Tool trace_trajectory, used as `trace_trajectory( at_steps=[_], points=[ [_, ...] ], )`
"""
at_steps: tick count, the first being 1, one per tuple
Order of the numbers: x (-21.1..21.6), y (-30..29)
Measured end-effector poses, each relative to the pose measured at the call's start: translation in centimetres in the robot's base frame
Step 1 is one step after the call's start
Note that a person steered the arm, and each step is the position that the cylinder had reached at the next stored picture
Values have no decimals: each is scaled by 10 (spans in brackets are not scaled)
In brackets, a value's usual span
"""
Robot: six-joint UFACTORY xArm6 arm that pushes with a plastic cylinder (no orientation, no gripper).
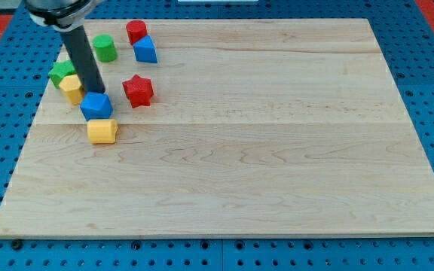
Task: Slide the hexagon closer to the red star
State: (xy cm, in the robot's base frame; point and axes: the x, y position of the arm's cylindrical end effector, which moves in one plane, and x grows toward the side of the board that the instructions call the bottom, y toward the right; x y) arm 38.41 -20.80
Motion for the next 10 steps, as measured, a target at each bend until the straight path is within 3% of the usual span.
trace_trajectory(
  at_steps=[1,3,4,5,7,10],
  points=[
    [4,-10],
    [60,-24],
    [59,-73],
    [25,-96],
    [-33,-82],
    [-34,-34]
  ],
)
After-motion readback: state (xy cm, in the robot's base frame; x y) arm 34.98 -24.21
